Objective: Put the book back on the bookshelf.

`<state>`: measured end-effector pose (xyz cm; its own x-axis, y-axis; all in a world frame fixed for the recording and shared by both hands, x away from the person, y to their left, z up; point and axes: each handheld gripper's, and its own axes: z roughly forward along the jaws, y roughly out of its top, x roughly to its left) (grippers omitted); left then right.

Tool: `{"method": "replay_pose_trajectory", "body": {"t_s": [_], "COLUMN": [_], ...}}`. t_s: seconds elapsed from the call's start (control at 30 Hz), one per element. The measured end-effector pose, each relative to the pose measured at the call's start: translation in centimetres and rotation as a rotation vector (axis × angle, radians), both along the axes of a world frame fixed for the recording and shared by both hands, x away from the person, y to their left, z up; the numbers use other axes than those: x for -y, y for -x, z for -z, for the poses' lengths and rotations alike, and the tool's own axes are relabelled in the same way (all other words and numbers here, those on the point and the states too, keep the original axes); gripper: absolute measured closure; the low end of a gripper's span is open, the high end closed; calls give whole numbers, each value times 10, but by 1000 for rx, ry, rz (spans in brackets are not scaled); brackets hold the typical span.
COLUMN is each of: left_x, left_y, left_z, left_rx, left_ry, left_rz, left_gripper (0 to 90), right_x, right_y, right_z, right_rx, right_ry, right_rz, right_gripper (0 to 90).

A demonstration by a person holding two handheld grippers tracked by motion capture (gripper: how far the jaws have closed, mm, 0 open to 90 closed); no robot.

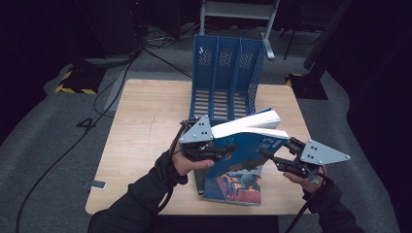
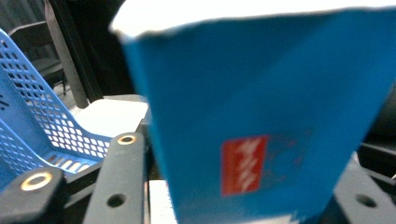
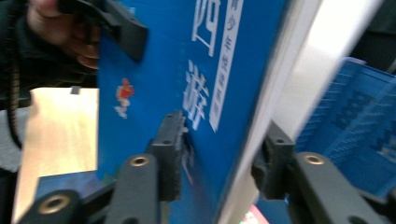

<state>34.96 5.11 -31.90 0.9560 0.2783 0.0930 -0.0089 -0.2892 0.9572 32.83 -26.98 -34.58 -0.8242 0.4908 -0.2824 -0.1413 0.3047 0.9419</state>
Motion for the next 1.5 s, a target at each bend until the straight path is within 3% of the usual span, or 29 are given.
{"method": "replay_pose_trajectory", "body": {"t_s": [0.17, 0.23, 0.3, 0.4, 0.53, 0.67, 0.77, 1.03, 1.13, 1.2, 1.33, 1.4, 1.5], "left_x": [1, 1, 3, 4, 5, 12, 13, 10, 10, 9, 9, 10, 9], "left_y": [0, 0, 0, -2, -5, -4, -3, -5, -4, -4, -3, -3, -3], "left_z": [-1, -1, -2, -3, -8, -17, -19, -17, -17, -16, -16, -16, -16], "left_rx": [7, 6, 6, 5, -17, 16, 27, -10, -10, -14, -11, -13, -15], "left_ry": [-12, -12, -15, -9, 18, -20, -36, -3, -3, 1, 3, 4, 5], "left_rz": [2, 6, 5, 2, 14, -4, -12, -13, -10, -10, -13, -13, -11], "left_gripper": [579, 581, 579, 573, 551, 546, 553, 580, 587, 589, 590, 591, 592], "right_x": [13, 16, 13, 7, -2, -8, -8, -11, -3, 5, 25, 36, 49], "right_y": [-6, -13, -20, -26, -28, -26, -26, -27, -28, -28, -30, -33, -37], "right_z": [3, 9, 15, 22, 26, 28, 29, 28, 31, 34, 49, 61, 82], "right_rx": [-27, -76, -126, -165, -181, -173, -179, -185, -213, -230, -241, -270, -263], "right_ry": [-41, -51, -24, -5, 11, 10, 2, 4, 8, 19, 98, 136, 208], "right_rz": [80, 78, 78, 63, 41, 34, 39, 39, 44, 60, 118, 158, 231], "right_gripper": [396, 349, 285, 273, 299, 295, 290, 296, 288, 270, 259, 271, 276]}}
